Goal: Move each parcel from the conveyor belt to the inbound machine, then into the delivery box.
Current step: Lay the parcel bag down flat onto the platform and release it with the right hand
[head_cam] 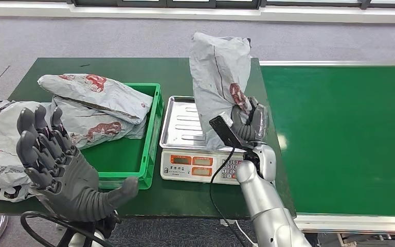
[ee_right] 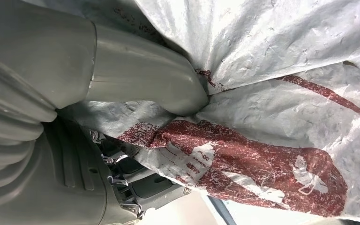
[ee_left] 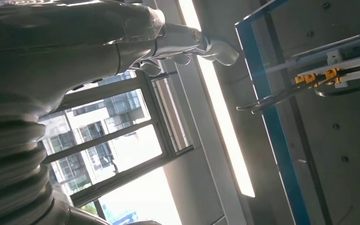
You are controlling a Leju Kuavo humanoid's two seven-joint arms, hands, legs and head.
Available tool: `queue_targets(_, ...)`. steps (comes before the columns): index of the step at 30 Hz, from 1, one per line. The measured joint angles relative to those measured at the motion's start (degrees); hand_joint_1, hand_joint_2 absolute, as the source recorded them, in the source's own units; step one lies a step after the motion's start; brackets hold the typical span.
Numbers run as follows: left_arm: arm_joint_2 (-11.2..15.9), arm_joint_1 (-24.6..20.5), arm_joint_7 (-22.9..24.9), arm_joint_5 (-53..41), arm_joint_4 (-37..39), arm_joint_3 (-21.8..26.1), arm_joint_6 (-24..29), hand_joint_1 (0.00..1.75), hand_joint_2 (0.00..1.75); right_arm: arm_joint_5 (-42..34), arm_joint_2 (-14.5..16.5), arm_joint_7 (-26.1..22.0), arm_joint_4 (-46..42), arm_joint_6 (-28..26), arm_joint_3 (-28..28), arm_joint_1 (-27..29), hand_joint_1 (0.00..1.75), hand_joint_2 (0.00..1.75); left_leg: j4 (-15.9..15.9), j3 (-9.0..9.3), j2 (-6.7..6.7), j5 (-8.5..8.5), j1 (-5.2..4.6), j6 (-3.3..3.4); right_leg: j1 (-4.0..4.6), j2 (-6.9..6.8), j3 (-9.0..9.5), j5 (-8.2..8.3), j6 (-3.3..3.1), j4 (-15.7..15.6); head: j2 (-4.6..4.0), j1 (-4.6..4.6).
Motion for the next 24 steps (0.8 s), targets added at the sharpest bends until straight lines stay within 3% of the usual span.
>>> queue_targets(11,0.03,0.00,0.00,0.51,0.27,-0.46,-0.74,0.00,1.75,1.35,0.00,0.63,8.27,-0.15,0.00,-2.51,1.73,1.75,0.00,0.00,0.00,-0.02,0.00,-0.02,0.00,0.02,-0.02,-0.01,-0.01,0.00,0.00,0.00)
queue_targets(15,0.09,0.00,-0.01,2.49,0.19,-0.87,-2.24,0.00,1.75,1.40,0.00,0.62,11.02,-0.15,0.00,-3.20,0.06,1.75,0.00,0.00,0.00,-0.02,0.00,-0.03,0.00,0.01,-0.02,-0.01,-0.01,0.00,0.00,0.00)
queue_targets(20,0.24,0.01,-0.02,3.02,0.10,-1.34,-2.40,0.00,1.75,1.50,0.00,1.13,13.72,-0.16,0.00,-4.00,0.00,1.75,0.00,0.00,0.00,-0.02,0.00,-0.03,0.00,0.02,-0.02,-0.01,-0.01,0.00,0.00,0.00)
queue_targets(24,0.37,0.06,-0.02,2.96,0.15,-1.38,-2.45,0.00,1.75,-0.86,0.00,-1.09,15.25,-0.17,0.00,-4.47,0.00,1.75,0.00,0.00,0.00,-0.02,0.00,-0.03,0.00,0.02,-0.02,-0.01,-0.01,0.00,0.00,0.00)
